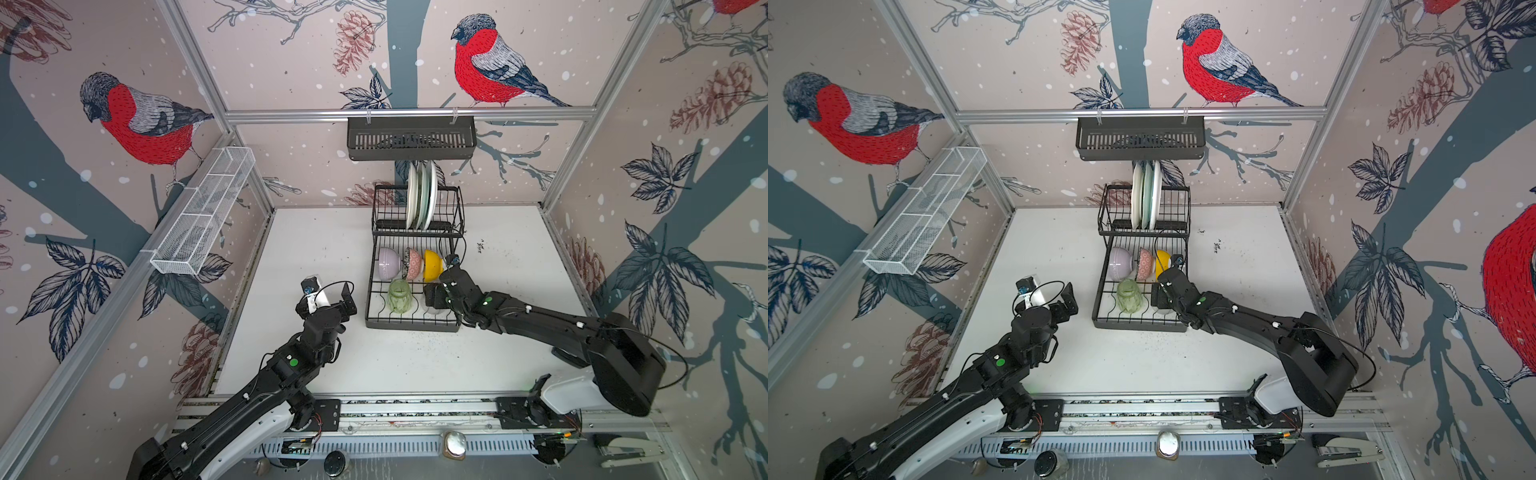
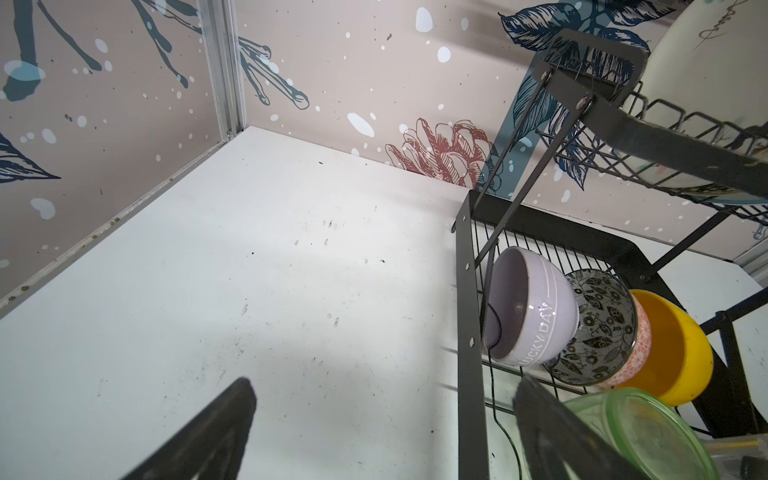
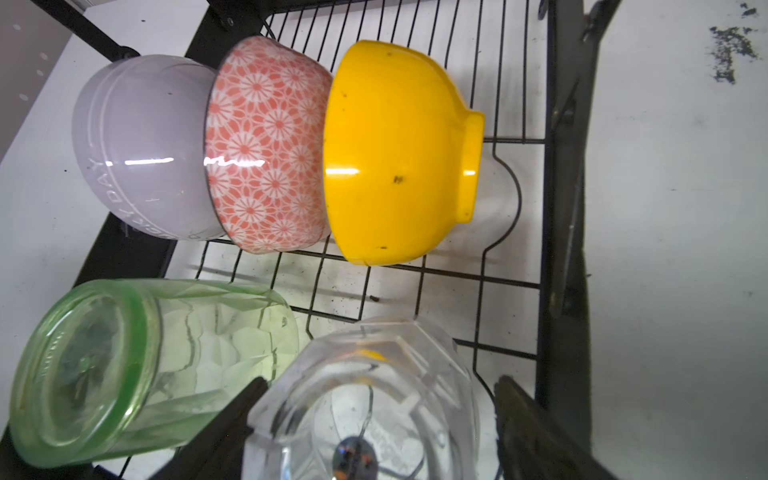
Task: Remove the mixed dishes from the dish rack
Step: 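Close the right gripper on the clear octagonal glass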
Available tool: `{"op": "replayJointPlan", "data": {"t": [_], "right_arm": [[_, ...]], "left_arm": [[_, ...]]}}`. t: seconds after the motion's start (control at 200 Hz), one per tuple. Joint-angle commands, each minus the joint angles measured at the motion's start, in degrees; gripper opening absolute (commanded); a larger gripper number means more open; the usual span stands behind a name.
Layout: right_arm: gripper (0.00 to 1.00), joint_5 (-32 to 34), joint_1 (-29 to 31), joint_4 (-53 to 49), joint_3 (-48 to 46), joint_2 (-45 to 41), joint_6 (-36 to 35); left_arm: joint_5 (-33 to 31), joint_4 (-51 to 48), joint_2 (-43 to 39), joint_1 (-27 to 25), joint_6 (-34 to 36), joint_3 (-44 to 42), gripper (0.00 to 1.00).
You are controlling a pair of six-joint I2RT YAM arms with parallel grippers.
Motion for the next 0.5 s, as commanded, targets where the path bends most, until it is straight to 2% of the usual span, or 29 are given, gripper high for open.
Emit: {"op": "replayJointPlan", "data": {"t": [0.0,0.235,0.405,0.495], "right_arm": [[0.83,2.6,0.5,-0.6,0.2,0.8,0.8],[0.78,2.9,0.9,-0.3,0.1,1.5,1.5],[0.67,3.5,0.8,0.2,-0.3,0.4,0.9],[0.67,3.5,0.6,0.1,-0.4,-0.1,0.2]], "left_arm": [[-0.1,0.6,0.1,-0.1,-0.3,0.1,0.97],[0.7,0.7,0.3,0.0,-0.2,0.1,0.97],[1.2,0.9,0.5,-0.1,-0.1,0.0,0.97],[1.4,1.1,0.9,-0.1,-0.1,0.0,0.97]]}}
